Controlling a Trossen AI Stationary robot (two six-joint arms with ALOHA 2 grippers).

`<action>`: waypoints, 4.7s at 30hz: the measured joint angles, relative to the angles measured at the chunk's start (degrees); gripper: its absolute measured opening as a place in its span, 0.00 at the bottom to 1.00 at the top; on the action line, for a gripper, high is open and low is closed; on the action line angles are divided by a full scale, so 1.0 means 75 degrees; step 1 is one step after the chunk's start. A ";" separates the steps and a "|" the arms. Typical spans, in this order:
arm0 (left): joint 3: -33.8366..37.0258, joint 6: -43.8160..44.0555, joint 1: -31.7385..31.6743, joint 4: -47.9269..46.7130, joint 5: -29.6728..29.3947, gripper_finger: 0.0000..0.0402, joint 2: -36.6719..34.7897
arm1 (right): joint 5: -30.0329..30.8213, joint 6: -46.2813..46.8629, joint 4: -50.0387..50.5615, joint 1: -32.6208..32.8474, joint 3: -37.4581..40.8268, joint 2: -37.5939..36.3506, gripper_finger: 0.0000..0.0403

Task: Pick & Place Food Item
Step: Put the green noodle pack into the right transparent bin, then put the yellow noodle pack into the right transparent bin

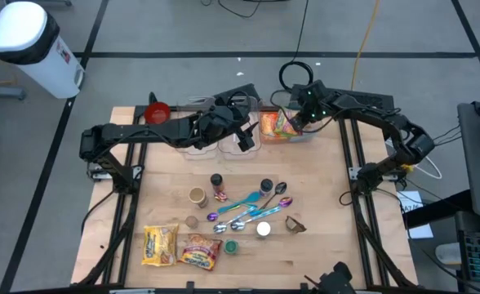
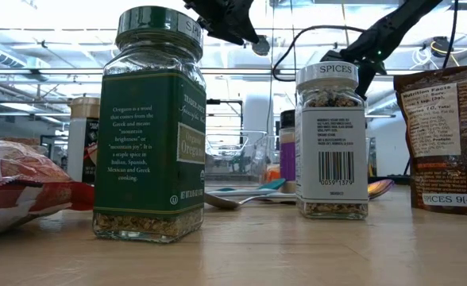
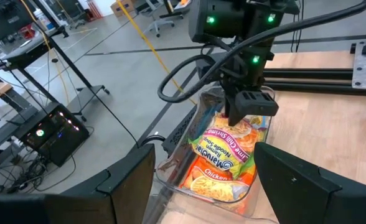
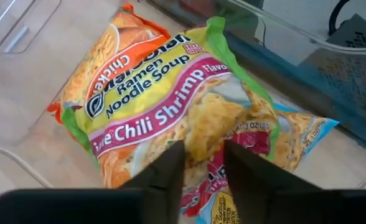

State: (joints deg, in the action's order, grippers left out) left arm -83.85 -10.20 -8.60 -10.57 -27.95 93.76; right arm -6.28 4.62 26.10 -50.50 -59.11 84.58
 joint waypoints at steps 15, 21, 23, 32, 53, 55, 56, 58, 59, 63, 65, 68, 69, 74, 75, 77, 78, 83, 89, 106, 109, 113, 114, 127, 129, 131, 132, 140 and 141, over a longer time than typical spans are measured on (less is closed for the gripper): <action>0.0000 -0.0003 0.0000 0.0003 -0.0002 0.70 0.0000 | 0.0051 -0.1112 0.0083 -0.0009 -0.0014 -0.0058 0.00; 0.0000 -0.0003 0.0000 0.0005 -0.0002 0.70 0.0000 | 0.0430 -0.1848 0.0247 0.0000 -0.0023 -0.0382 0.00; 0.0000 -0.0003 0.0000 0.0009 -0.0002 0.70 0.0000 | 0.0831 -0.2060 0.0421 -0.0002 -0.0026 -0.0499 0.00; 0.0000 -0.0003 0.0000 0.0017 -0.0002 0.70 0.0000 | 0.2180 -0.2853 0.1071 -0.0017 -0.0026 -0.0606 0.00; 0.0001 0.0187 0.0036 0.0006 -0.0003 0.70 -0.0035 | 0.2836 -0.2452 0.0739 0.0093 -0.0038 -0.1023 0.26; 0.0000 0.0187 0.0084 -0.0119 -0.0002 0.70 -0.0137 | 0.2835 -0.2253 0.0725 0.0203 -0.0038 -0.1268 0.32; 0.0000 0.0183 0.0115 -0.0159 0.0002 0.70 -0.0213 | 0.2830 -0.2162 0.0723 0.0276 -0.0038 -0.1414 0.35; 0.0011 0.0169 0.0119 -0.0332 0.0267 0.70 -0.0375 | 0.2807 -0.2022 0.0728 0.0440 -0.0038 -0.1766 0.40; 0.0106 0.0202 0.0113 -0.0335 0.0524 0.70 -0.0479 | 0.2808 -0.1986 0.0698 0.0551 -0.0038 -0.1966 0.42; 0.0824 0.0492 0.0011 -0.0334 0.1482 0.70 -0.0997 | 0.2800 -0.1910 0.0670 0.1006 -0.0038 -0.2796 0.46; 0.1336 0.0719 -0.0001 -0.0099 0.1821 0.70 -0.1402 | 0.2556 -0.1754 0.0677 0.1281 -0.0038 -0.3204 0.47; 0.2127 0.1085 0.0124 0.0272 0.2280 0.70 -0.2182 | 0.1484 -0.1473 0.0703 0.1712 -0.0037 -0.3761 0.47; 0.2350 0.1214 0.0214 0.0412 0.2407 0.70 -0.2447 | 0.1026 -0.1402 0.0657 0.1873 -0.0009 -0.3927 0.46; 0.3052 0.1585 0.0986 0.0126 0.2247 0.70 -0.3743 | -0.0322 -0.1210 0.0196 0.2856 0.0538 -0.4709 0.43; 0.3124 0.1618 0.1170 -0.0184 0.2099 0.70 -0.3960 | -0.0392 -0.1114 0.0035 0.3071 0.0720 -0.4869 0.43; 0.3215 0.1837 0.1495 -0.0805 0.1956 0.70 -0.4278 | -0.0396 -0.0875 -0.0327 0.3482 0.1168 -0.5184 0.42; 0.3266 0.2117 0.1627 -0.1175 0.1976 0.70 -0.4408 | -0.0394 -0.0727 -0.0521 0.3685 0.1404 -0.5318 0.41; 0.3410 0.4560 0.2132 -0.3178 0.3129 0.70 -0.4720 | -0.0378 -0.0302 -0.2256 0.4659 0.2798 -0.5868 0.40; 0.3410 0.8326 0.2838 -0.5640 0.4097 0.70 -0.4437 | -0.0376 -0.0485 -0.3980 0.5444 0.3688 -0.5990 0.40; 0.3416 1.5236 0.6503 -0.6568 0.4544 0.70 -0.2105 | -0.0390 -0.0708 -0.4134 0.5657 0.3716 -0.5917 0.40; 0.3416 1.6053 0.6838 -0.6505 0.4857 0.70 -0.1813 | -0.0396 -0.0703 -0.4131 0.5657 0.3716 -0.5849 0.40; 0.3416 1.6809 0.7081 -0.6520 0.4999 0.70 -0.1553 | -0.0396 -0.0703 -0.4127 0.5657 0.3716 -0.5766 0.40; 0.3416 1.6933 0.7122 -0.6555 0.5001 0.70 -0.1511 | -0.0397 -0.0703 -0.4123 0.5657 0.3716 -0.5764 0.40; 0.3666 1.8501 0.7322 -0.6800 0.5078 0.70 -0.1300 | -0.0810 -0.0673 -0.4128 0.5657 0.3716 -0.5767 0.40; 0.3960 1.8847 0.7415 -0.6508 0.5365 0.70 -0.1300 | -0.0807 -0.0673 -0.4123 0.5657 0.3716 -0.5767 0.40; 0.4259 1.9083 0.7536 -0.5904 0.5554 0.70 -0.1300 | -0.0807 -0.0673 -0.4076 0.5657 0.3716 -0.5767 0.40; 0.4399 1.9145 0.7593 -0.5590 0.5579 0.70 -0.1300 | -0.0807 -0.0678 -0.4058 0.5657 0.3716 -0.5767 0.40; 0.4875 1.8972 0.7667 -0.4785 0.5720 0.70 -0.1395 | -0.0807 -0.0697 -0.4074 0.5657 0.3716 -0.5767 0.40; 0.4876 1.8975 0.7667 -0.4785 0.5721 0.70 -0.1410 | -0.0807 -0.0697 -0.4073 0.5657 0.3716 -0.5767 0.40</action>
State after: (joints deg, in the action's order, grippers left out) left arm -47.29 132.11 48.90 -46.46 14.96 83.18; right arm -12.34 -0.61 -4.45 -8.08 -31.24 41.32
